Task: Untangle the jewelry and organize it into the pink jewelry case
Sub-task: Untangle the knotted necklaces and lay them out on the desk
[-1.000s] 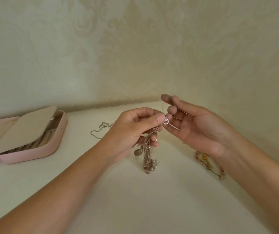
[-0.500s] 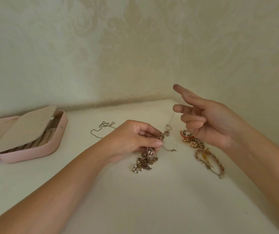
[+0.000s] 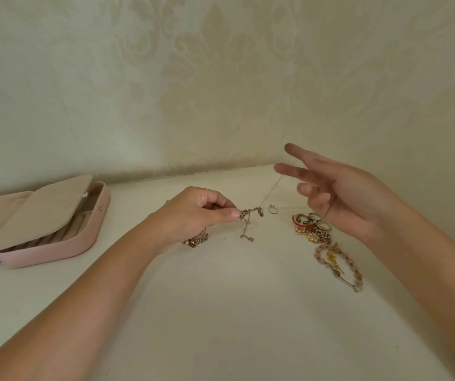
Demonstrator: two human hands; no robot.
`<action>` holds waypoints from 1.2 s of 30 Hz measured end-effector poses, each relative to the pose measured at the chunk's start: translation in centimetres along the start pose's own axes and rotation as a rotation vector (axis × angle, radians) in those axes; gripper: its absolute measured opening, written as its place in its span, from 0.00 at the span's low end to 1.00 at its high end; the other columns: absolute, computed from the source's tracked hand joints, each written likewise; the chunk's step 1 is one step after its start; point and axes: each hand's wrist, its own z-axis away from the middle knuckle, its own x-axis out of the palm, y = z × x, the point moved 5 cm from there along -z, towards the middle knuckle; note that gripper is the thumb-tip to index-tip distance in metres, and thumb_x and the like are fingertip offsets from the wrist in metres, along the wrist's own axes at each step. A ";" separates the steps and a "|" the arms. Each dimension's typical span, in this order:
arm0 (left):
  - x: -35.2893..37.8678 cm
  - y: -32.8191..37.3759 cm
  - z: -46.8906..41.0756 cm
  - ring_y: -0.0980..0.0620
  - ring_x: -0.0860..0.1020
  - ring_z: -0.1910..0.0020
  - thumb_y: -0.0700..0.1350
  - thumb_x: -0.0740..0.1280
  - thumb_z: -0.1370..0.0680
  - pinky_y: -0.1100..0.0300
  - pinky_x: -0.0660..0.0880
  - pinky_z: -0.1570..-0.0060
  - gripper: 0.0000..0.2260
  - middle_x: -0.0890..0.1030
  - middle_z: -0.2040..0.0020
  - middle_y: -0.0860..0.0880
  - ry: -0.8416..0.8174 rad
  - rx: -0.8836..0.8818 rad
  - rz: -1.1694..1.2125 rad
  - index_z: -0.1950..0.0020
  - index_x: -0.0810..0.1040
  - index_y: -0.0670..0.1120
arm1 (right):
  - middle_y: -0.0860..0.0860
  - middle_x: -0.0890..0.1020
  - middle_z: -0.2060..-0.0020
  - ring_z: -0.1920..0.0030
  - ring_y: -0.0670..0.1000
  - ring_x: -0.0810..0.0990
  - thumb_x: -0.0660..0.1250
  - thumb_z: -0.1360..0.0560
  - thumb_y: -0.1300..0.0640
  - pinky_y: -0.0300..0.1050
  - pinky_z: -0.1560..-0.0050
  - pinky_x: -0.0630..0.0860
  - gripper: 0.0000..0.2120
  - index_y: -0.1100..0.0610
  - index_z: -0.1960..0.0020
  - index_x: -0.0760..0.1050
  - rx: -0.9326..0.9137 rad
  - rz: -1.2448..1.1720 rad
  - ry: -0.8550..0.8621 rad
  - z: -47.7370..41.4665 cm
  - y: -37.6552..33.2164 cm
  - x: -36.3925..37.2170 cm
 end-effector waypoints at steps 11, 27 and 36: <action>1.4 0.8 0.3 0.54 0.67 0.65 0.54 0.71 0.27 0.65 0.63 0.67 0.09 0.72 0.55 0.47 -0.175 0.058 0.401 0.60 0.81 0.50 | 0.48 0.83 0.64 0.66 0.45 0.81 0.74 0.30 0.51 0.38 0.64 0.72 0.09 0.55 0.59 0.79 -0.117 1.166 0.257 0.0 0.7 -0.6; 1.9 1.1 0.2 0.55 0.63 0.68 0.60 0.68 0.28 0.60 0.55 0.67 0.15 0.75 0.64 0.50 -0.180 0.083 0.385 0.63 0.80 0.49 | 0.51 0.86 0.59 0.54 0.46 0.84 0.72 0.31 0.55 0.28 0.55 0.75 0.08 0.56 0.53 0.84 -0.087 0.650 -0.118 0.6 3.1 2.5; 2.1 1.7 0.6 0.56 0.62 0.69 0.59 0.65 0.29 0.64 0.58 0.69 0.15 0.66 0.65 0.48 -0.166 0.106 0.370 0.68 0.80 0.50 | 0.56 0.86 0.55 0.50 0.53 0.84 0.73 0.34 0.52 0.40 0.45 0.78 0.14 0.61 0.53 0.83 -0.081 0.564 -0.118 0.7 3.4 3.1</action>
